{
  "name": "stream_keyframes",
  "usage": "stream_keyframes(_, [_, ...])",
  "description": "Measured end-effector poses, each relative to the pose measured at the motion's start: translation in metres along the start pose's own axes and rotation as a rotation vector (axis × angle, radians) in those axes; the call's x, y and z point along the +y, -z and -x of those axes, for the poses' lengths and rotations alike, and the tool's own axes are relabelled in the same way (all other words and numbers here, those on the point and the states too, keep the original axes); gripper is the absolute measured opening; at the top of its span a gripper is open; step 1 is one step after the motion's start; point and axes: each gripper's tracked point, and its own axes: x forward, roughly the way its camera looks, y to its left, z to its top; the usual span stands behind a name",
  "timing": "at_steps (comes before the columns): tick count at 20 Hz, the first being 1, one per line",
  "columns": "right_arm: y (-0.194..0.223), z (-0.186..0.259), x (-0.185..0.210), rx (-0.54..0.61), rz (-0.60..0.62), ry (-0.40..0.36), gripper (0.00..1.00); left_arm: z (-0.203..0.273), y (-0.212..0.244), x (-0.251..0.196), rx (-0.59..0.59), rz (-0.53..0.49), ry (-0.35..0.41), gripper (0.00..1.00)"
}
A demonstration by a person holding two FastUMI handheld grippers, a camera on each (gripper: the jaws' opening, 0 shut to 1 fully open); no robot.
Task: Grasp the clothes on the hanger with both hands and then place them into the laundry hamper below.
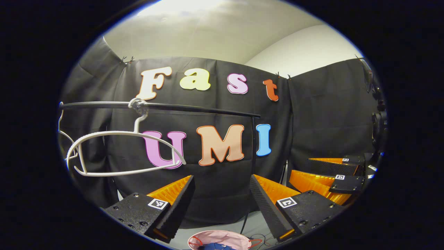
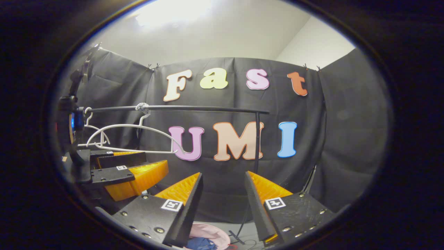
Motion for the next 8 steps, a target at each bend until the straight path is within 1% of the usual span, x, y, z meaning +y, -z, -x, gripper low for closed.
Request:
stream_keyframes(2, [0.005,-0.003,-0.017,-0.019,0.012,-0.002,0.75,-0.014,0.010,-0.013,-0.002,-0.017,-0.014,0.99])
stream_keyframes(3, [0.012,-0.004,-0.024,-0.016,0.009,-0.005,0.83,-0.022,0.016,-0.021,-0.008,-0.022,-0.017,0.99])
stream_keyframes(5, [0.036,-0.010,-0.053,-0.006,-0.002,0.007,0.99,-0.042,0.033,-0.040,-0.025,-0.021,-0.023,0.99])
stream_keyframes(6, [0.047,-0.013,-0.066,-0.011,-0.009,0.015,0.97,-0.051,0.047,-0.050,-0.027,-0.014,-0.020,0.98])
stream_keyframes(8, [0.069,-0.015,-0.095,-0.041,-0.011,0.037,0.97,-0.069,0.082,-0.073,-0.008,0.018,-0.007,0.98])
